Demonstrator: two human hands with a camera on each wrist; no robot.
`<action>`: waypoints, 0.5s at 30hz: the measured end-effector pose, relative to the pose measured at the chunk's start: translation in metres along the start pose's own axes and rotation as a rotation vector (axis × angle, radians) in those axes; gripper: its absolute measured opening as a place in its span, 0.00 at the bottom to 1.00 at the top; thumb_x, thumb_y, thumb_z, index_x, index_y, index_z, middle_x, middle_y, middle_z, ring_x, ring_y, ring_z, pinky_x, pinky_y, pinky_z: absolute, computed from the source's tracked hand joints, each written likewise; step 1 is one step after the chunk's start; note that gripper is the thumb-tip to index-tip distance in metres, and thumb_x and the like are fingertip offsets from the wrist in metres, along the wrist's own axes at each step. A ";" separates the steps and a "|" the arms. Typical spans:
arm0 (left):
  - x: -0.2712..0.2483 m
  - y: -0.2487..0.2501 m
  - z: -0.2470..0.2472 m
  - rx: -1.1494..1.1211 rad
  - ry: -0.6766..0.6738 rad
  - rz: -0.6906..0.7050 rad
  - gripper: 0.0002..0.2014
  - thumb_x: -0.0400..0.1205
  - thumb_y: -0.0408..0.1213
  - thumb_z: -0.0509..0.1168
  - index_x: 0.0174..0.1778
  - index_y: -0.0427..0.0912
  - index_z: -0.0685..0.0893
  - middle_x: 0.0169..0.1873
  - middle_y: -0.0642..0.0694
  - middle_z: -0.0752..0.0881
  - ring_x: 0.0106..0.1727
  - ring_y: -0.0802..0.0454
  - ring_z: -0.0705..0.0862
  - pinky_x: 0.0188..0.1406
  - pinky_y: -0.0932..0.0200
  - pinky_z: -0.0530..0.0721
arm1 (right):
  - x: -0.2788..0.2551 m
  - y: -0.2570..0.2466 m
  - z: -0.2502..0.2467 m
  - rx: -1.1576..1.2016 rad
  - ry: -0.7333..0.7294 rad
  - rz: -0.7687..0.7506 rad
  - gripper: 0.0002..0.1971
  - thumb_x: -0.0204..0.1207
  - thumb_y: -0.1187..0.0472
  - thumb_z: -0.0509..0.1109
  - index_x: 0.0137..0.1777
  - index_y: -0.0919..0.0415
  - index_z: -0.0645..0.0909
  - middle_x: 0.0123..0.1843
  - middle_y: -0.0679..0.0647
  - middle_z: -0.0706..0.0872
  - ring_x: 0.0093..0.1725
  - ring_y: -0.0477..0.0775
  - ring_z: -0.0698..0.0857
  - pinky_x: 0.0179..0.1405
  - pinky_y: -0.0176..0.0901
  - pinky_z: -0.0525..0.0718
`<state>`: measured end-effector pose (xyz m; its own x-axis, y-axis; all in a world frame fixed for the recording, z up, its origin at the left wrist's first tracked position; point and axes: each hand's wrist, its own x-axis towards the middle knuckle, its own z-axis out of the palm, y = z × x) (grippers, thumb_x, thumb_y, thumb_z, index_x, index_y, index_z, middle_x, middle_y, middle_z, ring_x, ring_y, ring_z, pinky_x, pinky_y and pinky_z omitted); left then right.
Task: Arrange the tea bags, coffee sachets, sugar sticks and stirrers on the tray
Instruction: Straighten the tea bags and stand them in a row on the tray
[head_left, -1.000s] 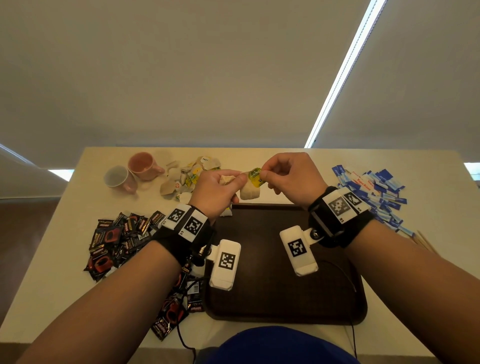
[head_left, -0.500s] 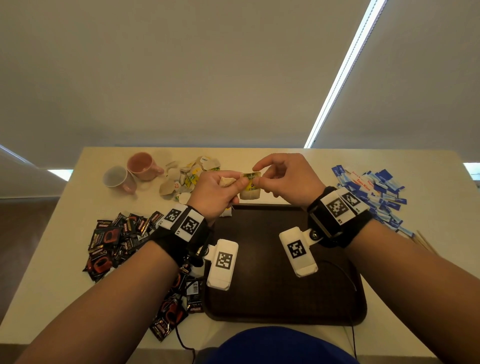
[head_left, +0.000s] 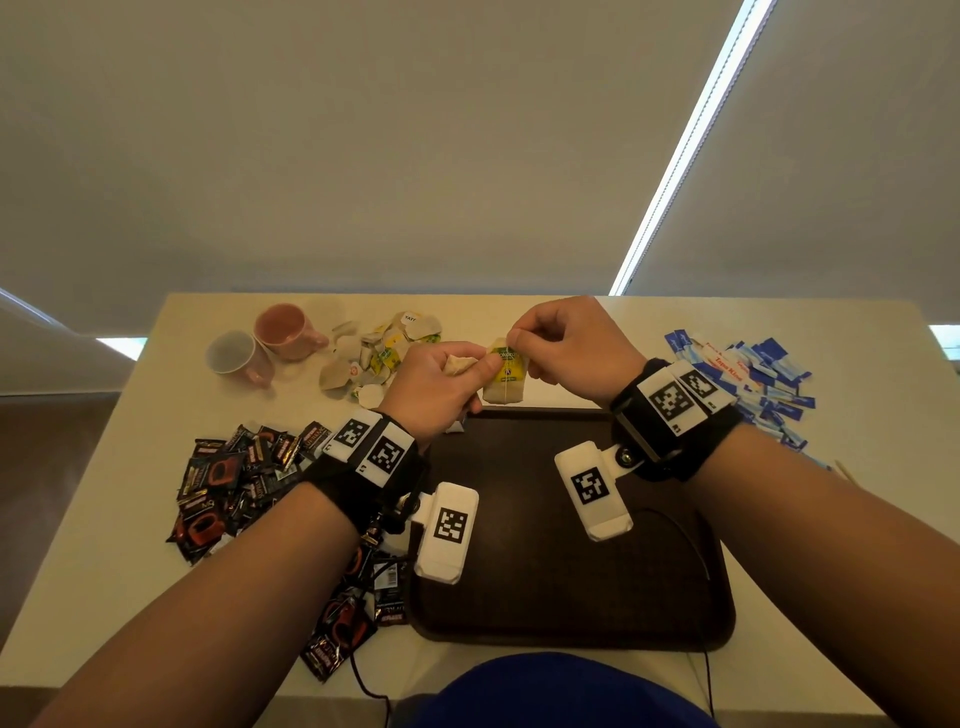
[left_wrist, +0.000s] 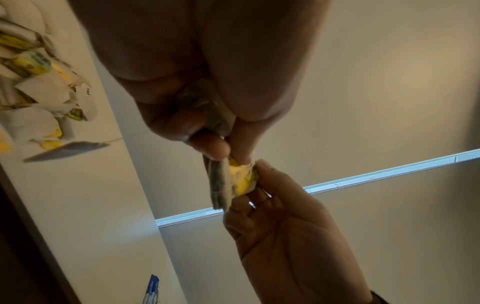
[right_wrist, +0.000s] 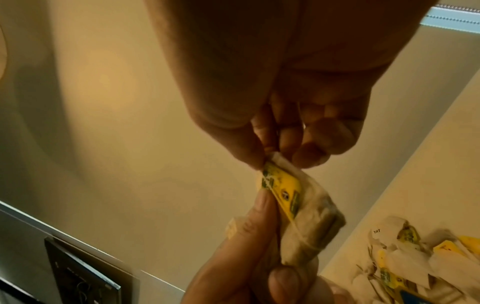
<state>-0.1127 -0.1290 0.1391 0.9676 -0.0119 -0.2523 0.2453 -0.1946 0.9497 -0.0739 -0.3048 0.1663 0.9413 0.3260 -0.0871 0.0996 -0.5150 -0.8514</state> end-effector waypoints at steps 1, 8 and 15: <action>0.000 0.000 0.000 -0.002 0.001 0.004 0.06 0.83 0.40 0.70 0.52 0.44 0.88 0.34 0.42 0.88 0.24 0.58 0.82 0.22 0.65 0.78 | -0.001 -0.001 0.000 0.013 -0.011 -0.010 0.07 0.82 0.59 0.70 0.50 0.61 0.88 0.34 0.51 0.88 0.29 0.43 0.83 0.31 0.30 0.81; -0.006 -0.003 -0.005 0.030 -0.104 0.033 0.06 0.79 0.42 0.75 0.49 0.46 0.91 0.36 0.45 0.90 0.26 0.53 0.81 0.26 0.58 0.79 | 0.000 -0.001 -0.003 0.004 -0.038 -0.059 0.05 0.81 0.60 0.72 0.49 0.59 0.88 0.37 0.53 0.89 0.31 0.41 0.83 0.32 0.31 0.83; -0.005 -0.008 -0.008 0.087 -0.104 0.034 0.13 0.75 0.38 0.79 0.54 0.44 0.91 0.47 0.48 0.93 0.49 0.39 0.90 0.47 0.37 0.90 | 0.001 -0.002 0.003 0.062 -0.020 -0.018 0.05 0.82 0.61 0.71 0.50 0.61 0.87 0.39 0.52 0.90 0.31 0.41 0.85 0.32 0.35 0.86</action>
<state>-0.1191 -0.1196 0.1340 0.9626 -0.1211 -0.2425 0.2020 -0.2763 0.9396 -0.0738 -0.3009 0.1665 0.9330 0.3506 -0.0815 0.0953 -0.4591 -0.8833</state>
